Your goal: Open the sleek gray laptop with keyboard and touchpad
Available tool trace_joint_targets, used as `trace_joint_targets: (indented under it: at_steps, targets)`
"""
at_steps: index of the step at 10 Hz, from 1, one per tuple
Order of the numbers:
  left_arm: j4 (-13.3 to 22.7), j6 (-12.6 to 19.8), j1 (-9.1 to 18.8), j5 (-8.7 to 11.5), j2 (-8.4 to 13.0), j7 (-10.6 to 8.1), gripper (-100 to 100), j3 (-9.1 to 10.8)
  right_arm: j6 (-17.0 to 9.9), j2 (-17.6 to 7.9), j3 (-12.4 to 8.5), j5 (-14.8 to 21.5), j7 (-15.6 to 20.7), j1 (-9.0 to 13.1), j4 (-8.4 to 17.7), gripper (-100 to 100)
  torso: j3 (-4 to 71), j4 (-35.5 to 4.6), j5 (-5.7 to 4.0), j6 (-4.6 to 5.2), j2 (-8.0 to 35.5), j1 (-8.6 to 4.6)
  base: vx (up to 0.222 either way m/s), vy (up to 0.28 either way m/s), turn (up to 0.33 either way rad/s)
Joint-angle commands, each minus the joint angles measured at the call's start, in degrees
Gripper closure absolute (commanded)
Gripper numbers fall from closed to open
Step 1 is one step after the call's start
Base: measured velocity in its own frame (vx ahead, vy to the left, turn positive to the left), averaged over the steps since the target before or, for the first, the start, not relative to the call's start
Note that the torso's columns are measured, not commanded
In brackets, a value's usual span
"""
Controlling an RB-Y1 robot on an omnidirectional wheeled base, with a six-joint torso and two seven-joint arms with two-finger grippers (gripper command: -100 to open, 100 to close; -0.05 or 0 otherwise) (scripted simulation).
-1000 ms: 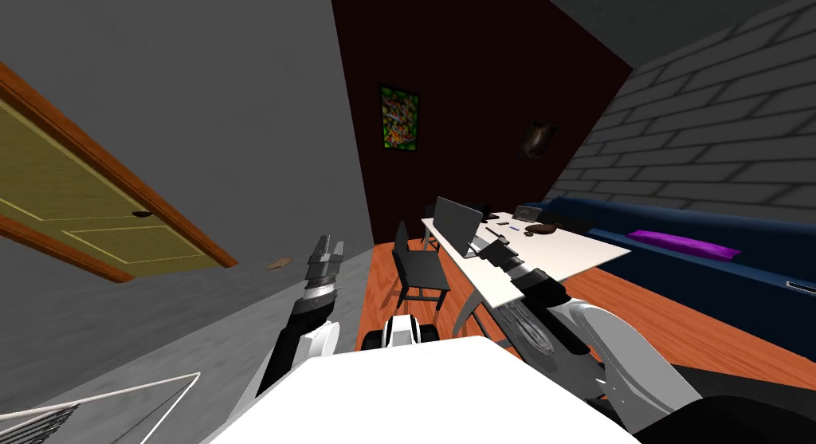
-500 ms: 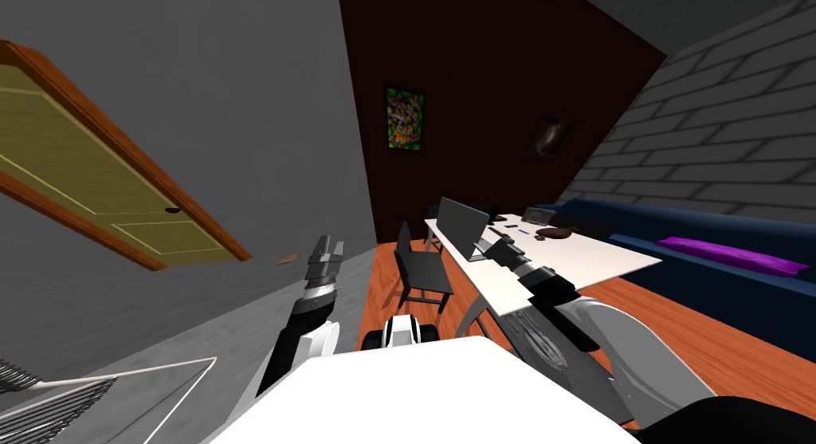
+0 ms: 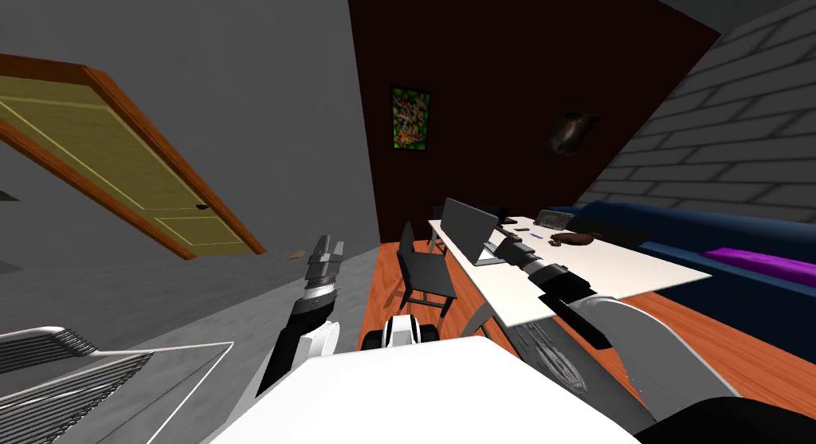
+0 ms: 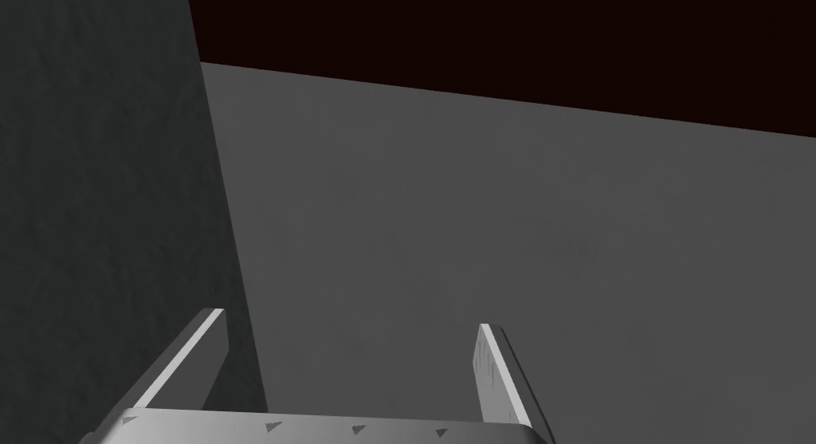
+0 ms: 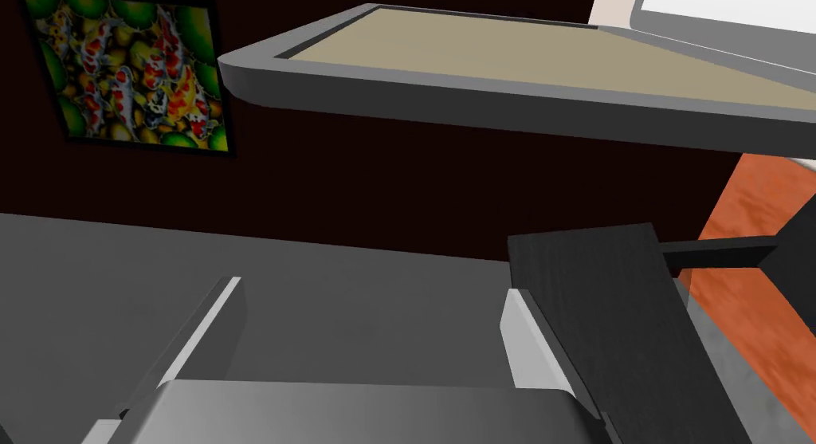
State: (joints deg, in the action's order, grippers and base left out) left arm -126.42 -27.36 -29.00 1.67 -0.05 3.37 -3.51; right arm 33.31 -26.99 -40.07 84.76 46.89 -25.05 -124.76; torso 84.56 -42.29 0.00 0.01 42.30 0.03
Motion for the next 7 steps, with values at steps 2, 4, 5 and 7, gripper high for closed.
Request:
trace_joint_targets:
  at_steps: [2,4,5,7]
  targets:
    - [0.0,0.0,0.0,0.0,0.0,0.0,0,0.0,0.59,-1.89,-2.84,5.07,3.21,0.44,1.13,-100,0.0,0.0,0.0,0.0,0.0,-0.02,0.008,-0.011,0.08]
    - [0.0,0.0,0.0,0.0,0.0,0.0,0,0.0,0.83,-2.7,-4.01,7.38,4.49,0.62,1.55,-100,0.01,0.0,-0.01,0.01,-0.02,-0.03,0.009,-0.012,0.07]
    - [0.0,0.0,0.0,0.0,0.0,0.0,0,0.0,1.05,-3.45,-5.08,9.29,5.65,0.77,1.9,-100,0.02,0.01,0.0,-0.02,-0.03,-0.04,0.014,-0.02,0.134]
    - [0.0,0.0,0.0,0.0,0.0,0.0,0,0.0,1.25,-4.15,-6.03,11.0,6.69,0.91,2.2,-100,0.02,0.01,-0.01,-0.01,-0.04,-0.04,0.013,-0.016,0.07]
